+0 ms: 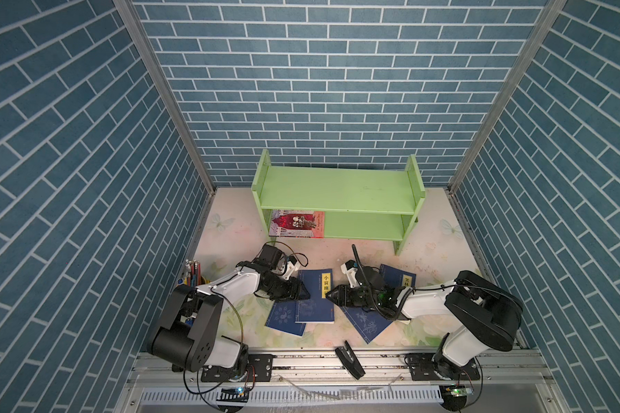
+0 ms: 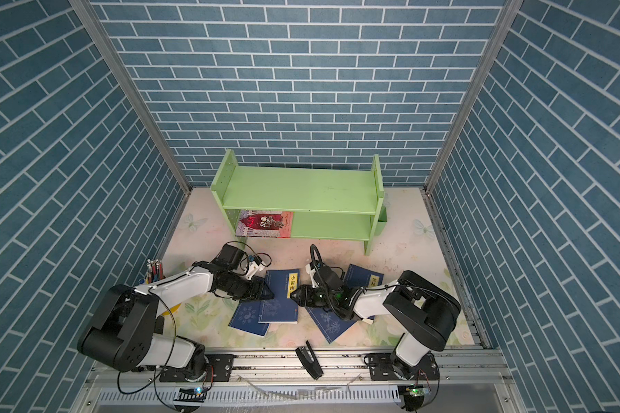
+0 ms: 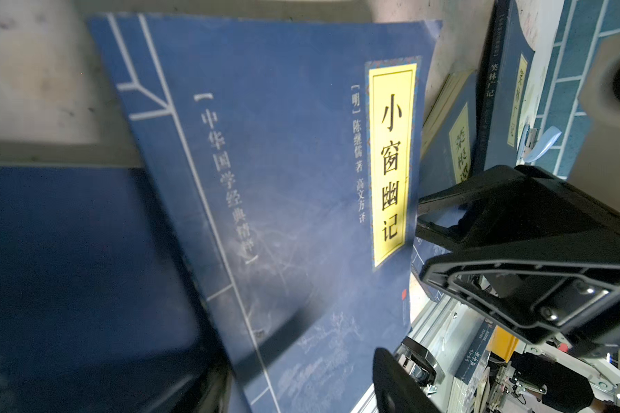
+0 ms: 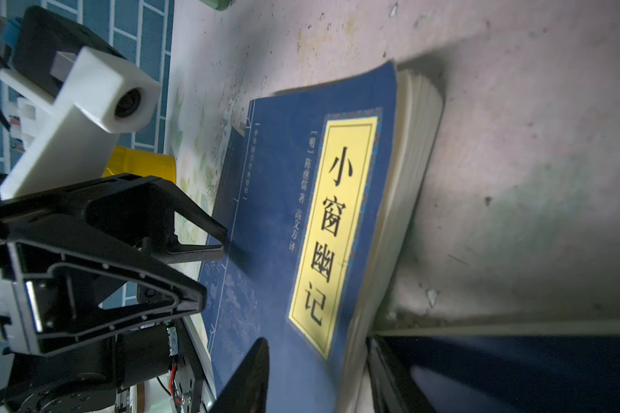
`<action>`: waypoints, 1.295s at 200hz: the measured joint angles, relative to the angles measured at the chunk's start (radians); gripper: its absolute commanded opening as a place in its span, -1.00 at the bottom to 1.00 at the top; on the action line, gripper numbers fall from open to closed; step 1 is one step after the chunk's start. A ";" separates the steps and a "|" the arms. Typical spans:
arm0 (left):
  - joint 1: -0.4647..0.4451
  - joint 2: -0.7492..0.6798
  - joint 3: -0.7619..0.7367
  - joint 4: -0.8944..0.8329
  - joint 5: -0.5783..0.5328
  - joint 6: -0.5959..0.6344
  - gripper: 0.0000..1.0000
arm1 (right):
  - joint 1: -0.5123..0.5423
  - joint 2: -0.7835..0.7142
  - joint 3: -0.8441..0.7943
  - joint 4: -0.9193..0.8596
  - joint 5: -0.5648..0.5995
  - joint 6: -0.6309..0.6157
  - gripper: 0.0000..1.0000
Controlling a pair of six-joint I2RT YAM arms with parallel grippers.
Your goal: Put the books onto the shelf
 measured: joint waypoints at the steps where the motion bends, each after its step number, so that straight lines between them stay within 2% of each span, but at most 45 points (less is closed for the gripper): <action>1: 0.000 0.000 0.000 0.000 0.000 0.000 0.33 | 0.000 0.000 0.000 0.001 0.000 0.000 -0.06; 17: 0.000 0.001 0.000 0.003 0.005 0.002 0.33 | 0.000 0.006 0.004 0.006 -0.001 0.002 -0.06; 89: 0.005 -0.007 -0.016 0.047 0.048 -0.056 0.09 | -0.004 0.051 0.019 0.057 0.002 0.021 -0.15; 139: 0.003 -0.116 -0.018 0.095 0.141 -0.137 -0.46 | -0.003 0.051 0.018 0.072 -0.010 0.034 -0.10; 155: 0.003 -0.121 -0.018 0.107 0.164 -0.150 -0.59 | -0.002 0.051 0.018 0.076 -0.015 0.035 -0.09; 176: 0.004 -0.117 -0.019 0.102 0.165 -0.152 -0.86 | -0.002 0.051 0.018 0.077 -0.021 0.037 -0.03; 196: 0.005 -0.116 -0.018 0.085 0.153 -0.145 -0.96 | 0.000 0.047 0.016 0.077 -0.017 0.041 0.04; 221: 0.004 -0.127 -0.018 0.043 0.138 -0.124 -1.00 | 0.001 -0.026 -0.014 0.056 0.022 0.042 0.11; 259: 0.002 -0.219 -0.009 -0.024 0.147 -0.103 -1.00 | 0.002 -0.298 -0.063 -0.070 0.124 0.028 0.18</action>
